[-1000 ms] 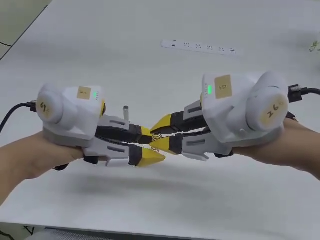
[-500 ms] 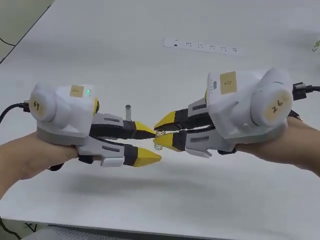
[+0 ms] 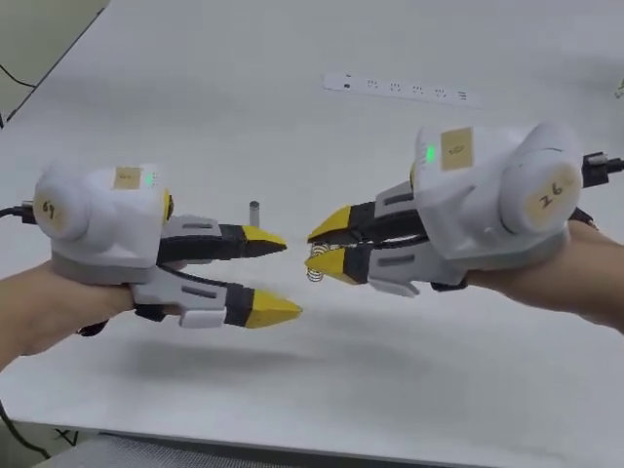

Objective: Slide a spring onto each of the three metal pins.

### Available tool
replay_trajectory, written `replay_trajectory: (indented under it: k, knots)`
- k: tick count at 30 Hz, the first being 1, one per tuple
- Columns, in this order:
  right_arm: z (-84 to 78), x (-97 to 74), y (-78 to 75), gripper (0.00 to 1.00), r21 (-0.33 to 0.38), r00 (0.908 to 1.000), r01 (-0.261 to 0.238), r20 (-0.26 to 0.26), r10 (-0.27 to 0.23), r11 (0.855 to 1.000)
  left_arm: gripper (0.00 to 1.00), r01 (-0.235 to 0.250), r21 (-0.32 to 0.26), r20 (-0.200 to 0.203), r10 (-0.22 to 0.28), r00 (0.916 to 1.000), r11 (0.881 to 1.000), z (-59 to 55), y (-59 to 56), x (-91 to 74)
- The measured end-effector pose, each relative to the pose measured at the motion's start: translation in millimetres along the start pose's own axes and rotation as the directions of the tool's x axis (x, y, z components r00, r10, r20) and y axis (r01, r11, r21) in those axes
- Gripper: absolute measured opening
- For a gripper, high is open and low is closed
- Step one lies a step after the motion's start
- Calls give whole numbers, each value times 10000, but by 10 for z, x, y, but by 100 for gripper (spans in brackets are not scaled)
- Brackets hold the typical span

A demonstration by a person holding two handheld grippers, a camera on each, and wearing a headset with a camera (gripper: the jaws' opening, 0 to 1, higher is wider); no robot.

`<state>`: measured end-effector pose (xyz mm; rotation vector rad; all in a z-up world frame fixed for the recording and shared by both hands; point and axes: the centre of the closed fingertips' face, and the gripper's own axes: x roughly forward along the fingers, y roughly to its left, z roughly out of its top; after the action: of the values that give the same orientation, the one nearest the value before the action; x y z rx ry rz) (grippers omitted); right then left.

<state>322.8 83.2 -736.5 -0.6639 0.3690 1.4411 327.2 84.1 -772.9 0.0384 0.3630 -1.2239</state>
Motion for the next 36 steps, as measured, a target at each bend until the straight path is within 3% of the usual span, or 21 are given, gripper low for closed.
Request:
replay_trajectory:
  k: [15, 21, 36]
  knots:
    - [-64, 9, -16, 7, 136, 9999, 42, -154, -40, 9999, 63, -1062, -471, 268, 1075, 9938, 9932, -69, 137, -267]
    - [-72, -8, -60, 7, 170, 9997, 202, -159, -199, 9997, 74, -1300, -454, 38, 1303, 9915, 9905, -166, 162, -320]
    - [-111, 41, -93, 7, 336, 9994, 301, -202, -294, 9990, 98, -2258, -532, 301, 2275, 9733, 9727, -180, 311, -545]
